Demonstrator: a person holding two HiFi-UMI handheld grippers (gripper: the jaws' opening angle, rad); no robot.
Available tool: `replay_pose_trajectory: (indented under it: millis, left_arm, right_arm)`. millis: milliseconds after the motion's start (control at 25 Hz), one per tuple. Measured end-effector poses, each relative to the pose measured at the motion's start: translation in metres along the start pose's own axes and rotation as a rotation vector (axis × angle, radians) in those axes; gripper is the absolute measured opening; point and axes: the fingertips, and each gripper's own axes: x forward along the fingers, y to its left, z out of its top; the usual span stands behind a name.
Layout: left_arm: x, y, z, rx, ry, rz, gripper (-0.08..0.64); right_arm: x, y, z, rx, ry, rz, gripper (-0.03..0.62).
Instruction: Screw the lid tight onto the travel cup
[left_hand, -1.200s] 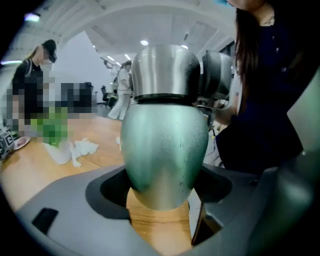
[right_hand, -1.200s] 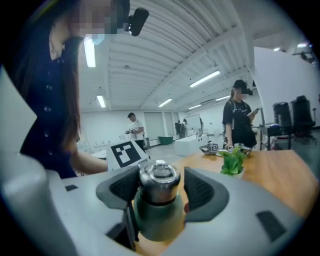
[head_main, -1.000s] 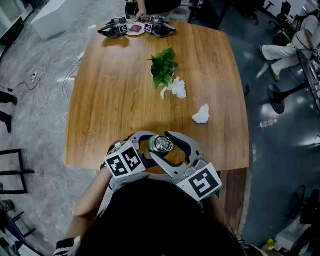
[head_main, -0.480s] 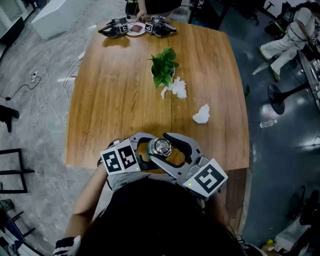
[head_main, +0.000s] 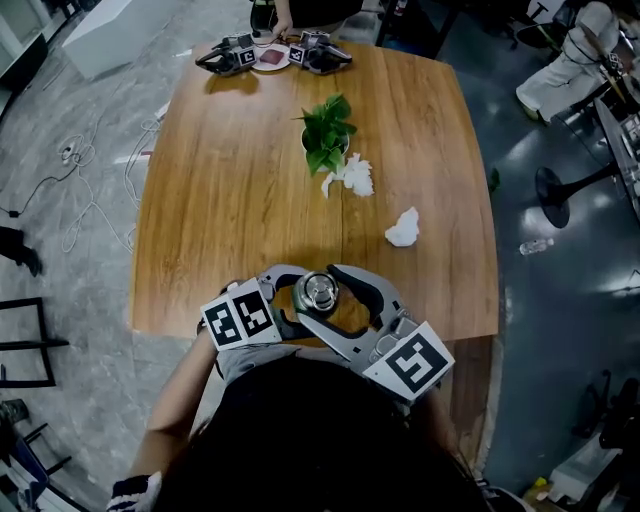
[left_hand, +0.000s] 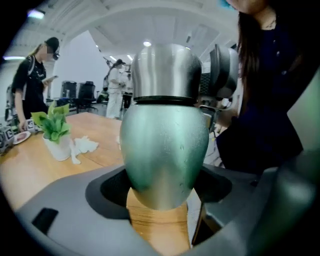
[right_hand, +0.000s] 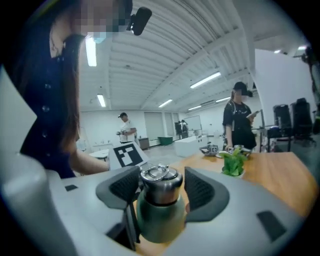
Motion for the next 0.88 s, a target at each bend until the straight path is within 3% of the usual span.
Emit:
replay_pose_trajectory:
  millis: [80, 160, 360, 440, 520, 640, 720, 800, 880]
  left_arm:
    - [-0.001, -0.012, -0.003, 0.024, 0.02, -0.088, 0.387]
    - [0.002, -0.014, -0.005, 0.039, 0.047, -0.081, 0.387]
    - [0.005, 0.022, -0.003, -0.042, 0.062, 0.189, 0.387]
    - [0.004, 0.027, -0.001, -0.063, 0.053, 0.229, 0.387]
    - [0.003, 0.02, -0.002, -0.054, 0.038, 0.166, 0.387]
    - [-0.001, -0.004, -0.005, -0.011, 0.024, -0.029, 0.387]
    - [-0.001, -0.015, -0.006, 0.007, 0.04, -0.104, 0.388]
    - [0.003, -0.013, -0.006, 0.005, 0.053, -0.071, 0.387]
    - [0.005, 0.003, -0.003, -0.027, 0.05, 0.046, 0.387]
  right_arm:
    - [-0.003, 0.005, -0.004, -0.017, 0.021, 0.073, 0.273]
    - [-0.003, 0.007, -0.008, -0.068, 0.042, 0.078, 0.272]
    - [0.008, -0.013, -0.009, -0.148, 0.045, -0.199, 0.272]
    - [0.009, -0.015, -0.004, -0.1, 0.006, -0.221, 0.272]
    - [0.008, -0.009, -0.002, -0.048, -0.008, -0.133, 0.273]
    - [0.001, 0.0, -0.007, -0.006, 0.02, 0.037, 0.273]
    - [-0.002, 0.005, -0.012, -0.017, 0.04, 0.102, 0.273]
    - [0.001, 0.003, -0.014, -0.078, 0.054, 0.071, 0.273]
    - [0.005, -0.007, -0.014, -0.139, 0.064, -0.061, 0.272]
